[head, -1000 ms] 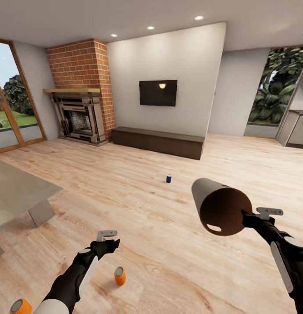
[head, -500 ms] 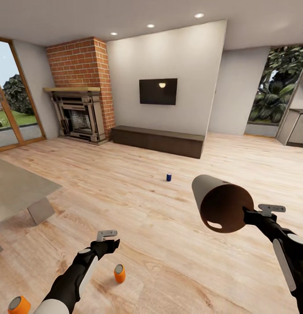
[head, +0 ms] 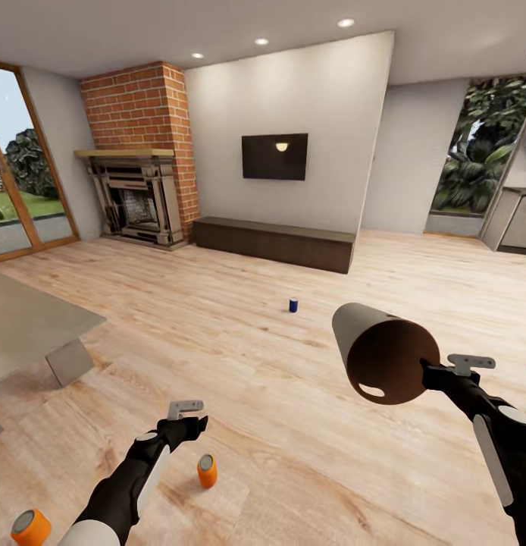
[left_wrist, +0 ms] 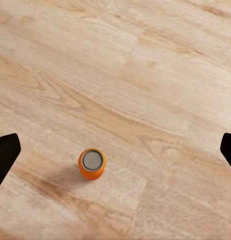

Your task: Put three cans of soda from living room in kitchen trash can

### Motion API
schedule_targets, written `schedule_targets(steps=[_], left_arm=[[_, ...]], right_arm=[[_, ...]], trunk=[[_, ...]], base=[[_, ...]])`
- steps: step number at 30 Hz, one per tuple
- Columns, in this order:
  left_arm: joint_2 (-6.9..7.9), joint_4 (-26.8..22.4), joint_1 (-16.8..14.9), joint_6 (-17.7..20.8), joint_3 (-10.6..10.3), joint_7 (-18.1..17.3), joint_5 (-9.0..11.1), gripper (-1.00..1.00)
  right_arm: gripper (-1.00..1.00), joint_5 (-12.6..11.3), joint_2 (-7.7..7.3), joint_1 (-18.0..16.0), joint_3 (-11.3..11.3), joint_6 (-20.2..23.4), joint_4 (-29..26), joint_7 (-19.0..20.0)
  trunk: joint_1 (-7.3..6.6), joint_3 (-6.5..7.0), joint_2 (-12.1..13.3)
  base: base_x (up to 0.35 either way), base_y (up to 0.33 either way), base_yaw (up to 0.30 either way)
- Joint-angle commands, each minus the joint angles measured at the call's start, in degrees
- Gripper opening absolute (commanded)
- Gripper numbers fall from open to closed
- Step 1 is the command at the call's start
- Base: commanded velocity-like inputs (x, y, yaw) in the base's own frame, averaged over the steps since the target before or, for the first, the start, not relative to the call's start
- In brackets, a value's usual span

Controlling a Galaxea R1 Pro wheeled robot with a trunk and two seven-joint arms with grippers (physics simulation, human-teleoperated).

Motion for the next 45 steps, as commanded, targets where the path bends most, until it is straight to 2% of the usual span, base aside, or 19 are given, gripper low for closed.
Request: schedule_targets(steps=[1,17,21,28,31,39,45], left_arm=[[0.02,0.0,-0.01,0.01,0.0,-0.01,0.0,1.0],[0.39,0.07,-0.02,0.31,-0.18,-0.49,-0.12,1.0],[1.24,-0.79,-0.06,0.9,-0.21,-2.0,-0.03,1.0],[4.77,-1.12,-1.33,1.43,-0.06,-5.56,0.12,1.0],[5.3,-1.17,-1.51,1.52,-0.03,-6.12,0.16,1.0],[5.71,-1.25,-1.67,2.71,0.0,-6.79,0.07,1.0],[5.42,-1.08,-1.69,2.95,-0.12,-6.82,-0.07,1.0]], right_arm=[[-1.0,-0.36,0.02,-0.04,-0.02,0.01,-0.09,0.0],[-1.0,-0.11,0.07,-0.04,0.01,0.03,-0.11,-0.09],[-1.0,-0.1,0.07,-0.04,0.03,0.03,-0.04,-0.09],[-1.0,-0.1,0.07,-0.04,0.03,0.03,-0.02,-0.09],[-1.0,-0.1,0.07,-0.04,0.06,0.03,-0.02,-0.09],[-1.0,-0.1,0.07,-0.04,0.08,0.03,-0.02,-0.09],[-1.0,0.02,0.14,-0.04,0.22,0.03,-0.02,-0.09]], trunk=[[0.22,-0.17,-0.42],[3.74,-3.05,-6.84],[4.61,-3.76,-8.44],[6.15,-5.02,-11.25],[6.81,-5.56,-12.45],[8.57,-7.0,-15.66],[9.89,-8.07,-18.07]], base=[[0.0,0.0,0.0],[0.0,0.0,0.0],[0.0,0.0,0.0],[0.0,0.0,0.0],[0.0,0.0,0.0],[0.0,0.0,0.0],[0.0,0.0,0.0]])
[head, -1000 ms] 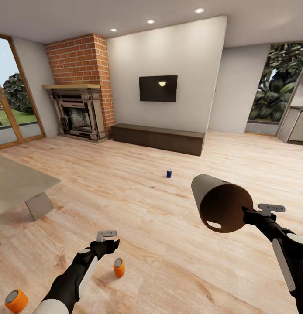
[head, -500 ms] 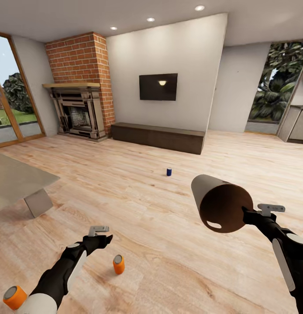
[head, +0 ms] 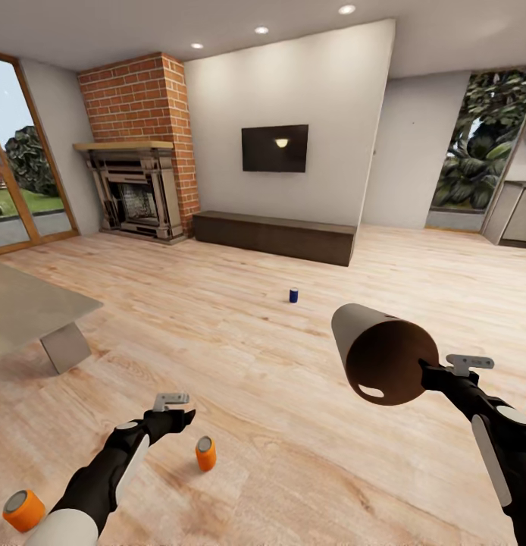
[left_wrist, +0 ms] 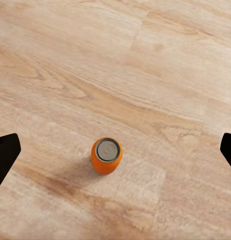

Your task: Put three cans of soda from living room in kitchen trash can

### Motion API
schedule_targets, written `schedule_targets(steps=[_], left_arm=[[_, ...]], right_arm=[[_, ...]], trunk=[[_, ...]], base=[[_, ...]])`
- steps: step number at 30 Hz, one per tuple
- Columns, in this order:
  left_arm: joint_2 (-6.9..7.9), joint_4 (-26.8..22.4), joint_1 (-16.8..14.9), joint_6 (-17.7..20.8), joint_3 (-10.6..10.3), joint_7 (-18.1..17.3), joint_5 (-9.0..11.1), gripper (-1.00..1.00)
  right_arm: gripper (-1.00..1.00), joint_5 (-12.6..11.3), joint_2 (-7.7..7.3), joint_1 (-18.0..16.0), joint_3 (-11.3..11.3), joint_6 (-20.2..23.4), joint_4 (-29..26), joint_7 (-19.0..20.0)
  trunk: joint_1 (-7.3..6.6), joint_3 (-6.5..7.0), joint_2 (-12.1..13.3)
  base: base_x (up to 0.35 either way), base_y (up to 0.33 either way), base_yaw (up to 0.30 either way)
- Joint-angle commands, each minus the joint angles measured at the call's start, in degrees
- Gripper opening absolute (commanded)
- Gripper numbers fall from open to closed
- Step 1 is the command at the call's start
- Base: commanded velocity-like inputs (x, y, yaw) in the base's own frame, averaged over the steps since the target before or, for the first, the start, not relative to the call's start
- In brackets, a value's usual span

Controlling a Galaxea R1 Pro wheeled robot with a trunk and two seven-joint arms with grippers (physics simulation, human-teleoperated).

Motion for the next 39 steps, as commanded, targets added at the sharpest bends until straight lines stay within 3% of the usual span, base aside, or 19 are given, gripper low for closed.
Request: schedule_targets(steps=[1,16,27,39], left_arm=[[-0.02,0.03,0.0,-0.01,-0.01,0.0,0.0,1.0],[-0.27,0.63,0.0,-0.04,-0.28,0.15,-0.1,1.0],[-0.27,0.59,0.02,-0.17,-1.24,0.15,-0.03,1.0],[-0.38,0.65,0.0,-0.03,-1.29,0.33,-0.02,1.0]], right_arm=[[-1.0,-0.37,0.01,-0.04,0.0,0.01,-0.1,0.0],[-1.0,-0.31,0.02,-0.06,0.2,-0.05,-0.08,0.0],[-1.0,-0.31,0.02,-0.04,0.29,-0.04,-0.08,0.0],[-1.0,-0.15,0.02,-0.04,0.44,-0.03,-0.06,0.0]], trunk=[[0.22,-0.17,-0.42],[3.51,-2.87,-6.44],[3.51,-2.87,-6.44],[3.51,-2.87,-6.44]], base=[[0.0,0.0,0.0],[0.0,0.0,0.0],[0.015,0.002,0.0],[0.259,0.081,0.0]])
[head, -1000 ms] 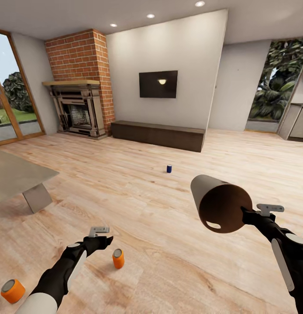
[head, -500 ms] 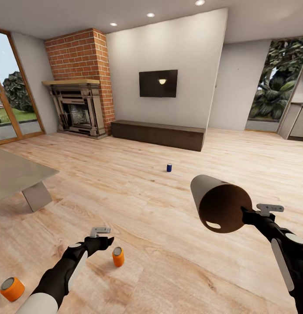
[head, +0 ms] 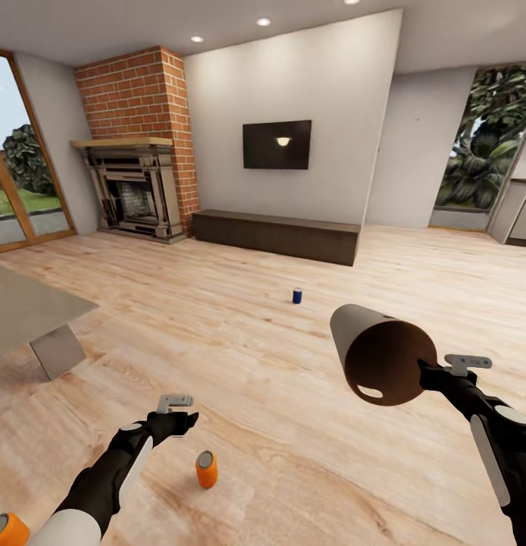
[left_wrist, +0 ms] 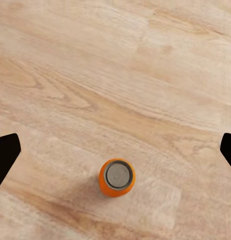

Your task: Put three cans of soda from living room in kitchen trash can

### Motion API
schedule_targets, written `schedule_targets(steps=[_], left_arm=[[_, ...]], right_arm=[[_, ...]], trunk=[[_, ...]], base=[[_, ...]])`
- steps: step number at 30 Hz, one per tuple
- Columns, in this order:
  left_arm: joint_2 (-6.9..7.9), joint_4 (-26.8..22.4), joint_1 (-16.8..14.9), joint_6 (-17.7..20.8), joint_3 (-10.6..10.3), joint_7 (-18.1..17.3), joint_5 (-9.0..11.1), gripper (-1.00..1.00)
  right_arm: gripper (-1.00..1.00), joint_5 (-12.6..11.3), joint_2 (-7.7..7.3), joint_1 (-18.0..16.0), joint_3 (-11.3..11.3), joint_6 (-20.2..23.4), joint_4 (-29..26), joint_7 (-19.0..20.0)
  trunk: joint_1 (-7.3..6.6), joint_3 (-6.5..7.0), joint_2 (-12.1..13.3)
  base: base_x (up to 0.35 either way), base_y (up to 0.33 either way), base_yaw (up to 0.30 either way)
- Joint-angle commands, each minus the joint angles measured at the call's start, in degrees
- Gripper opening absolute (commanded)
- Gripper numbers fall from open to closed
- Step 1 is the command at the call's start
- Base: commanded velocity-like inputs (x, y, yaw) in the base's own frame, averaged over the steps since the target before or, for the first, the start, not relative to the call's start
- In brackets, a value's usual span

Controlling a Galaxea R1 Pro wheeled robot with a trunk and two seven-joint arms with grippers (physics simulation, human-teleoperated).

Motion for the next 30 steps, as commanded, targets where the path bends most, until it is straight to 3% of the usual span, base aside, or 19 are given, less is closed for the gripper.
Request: schedule_targets(steps=[1,9,30], left_arm=[[-0.02,-0.01,0.0,-0.03,0.0,0.12,0.02,1.0],[0.01,-0.33,0.05,-0.22,0.07,0.25,0.12,1.0],[-0.63,-0.07,0.0,-0.06,0.09,0.75,-0.08,1.0]], right_arm=[[-1.0,-0.36,0.0,-0.03,0.0,0.01,-0.07,-0.01],[-1.0,-0.35,0.02,-0.03,0.0,0.01,-0.04,-0.01],[-1.0,-0.45,0.08,-0.03,0.0,0.03,-0.04,-0.01]], trunk=[[0.0,0.01,0.0],[0.0,0.01,0.0],[4.22,-3.84,-7.65]], base=[[0.249,0.07,0.0],[0.095,0.027,0.0],[0.005,0.001,0.0]])
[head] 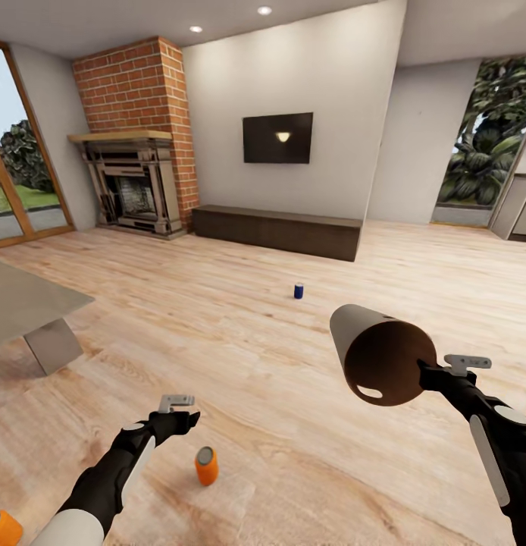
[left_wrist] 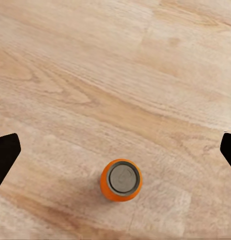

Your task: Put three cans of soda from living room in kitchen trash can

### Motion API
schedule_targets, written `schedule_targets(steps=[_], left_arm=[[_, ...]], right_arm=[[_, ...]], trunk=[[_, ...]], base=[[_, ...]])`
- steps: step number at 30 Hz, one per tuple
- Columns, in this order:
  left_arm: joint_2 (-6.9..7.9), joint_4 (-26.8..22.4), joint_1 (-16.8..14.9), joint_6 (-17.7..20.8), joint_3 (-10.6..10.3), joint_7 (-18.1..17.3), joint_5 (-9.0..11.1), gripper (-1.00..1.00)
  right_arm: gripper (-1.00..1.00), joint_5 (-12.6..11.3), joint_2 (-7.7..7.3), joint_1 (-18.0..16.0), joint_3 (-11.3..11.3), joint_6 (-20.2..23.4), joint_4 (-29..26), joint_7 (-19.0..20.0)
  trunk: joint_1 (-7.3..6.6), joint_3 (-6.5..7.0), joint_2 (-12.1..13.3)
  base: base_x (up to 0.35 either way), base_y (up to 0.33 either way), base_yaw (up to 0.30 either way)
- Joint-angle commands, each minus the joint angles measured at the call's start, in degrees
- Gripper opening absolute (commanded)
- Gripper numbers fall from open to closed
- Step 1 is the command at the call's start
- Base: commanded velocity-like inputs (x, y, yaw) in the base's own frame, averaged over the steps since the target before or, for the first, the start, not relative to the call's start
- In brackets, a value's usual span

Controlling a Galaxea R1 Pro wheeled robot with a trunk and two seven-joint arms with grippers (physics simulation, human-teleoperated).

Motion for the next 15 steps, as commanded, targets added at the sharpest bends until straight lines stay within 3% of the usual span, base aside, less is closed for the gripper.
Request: schedule_targets(steps=[1,7,15], left_arm=[[-0.17,0.04,0.0,0.03,0.0,-0.06,-0.02,1.0],[-1.11,0.2,-0.02,1.13,-0.05,-0.19,-0.08,1.0],[-2.92,0.73,-1.94,8.32,-0.06,0.0,-0.1,1.0]], right_arm=[[-1.0,-0.41,0.01,-0.04,-0.02,0.02,-0.12,0.0],[-1.0,-0.44,0.02,-0.04,0.02,0.0,-0.1,0.0],[-1.0,-0.46,0.02,-0.04,0.06,0.01,-0.14,0.0]], trunk=[[0.01,-0.22,-0.02],[0.17,-1.55,-0.11],[0.38,-3.32,-0.21]], base=[[0.0,0.0,0.0],[0.0,0.0,0.0],[0.0,0.0,0.0]])
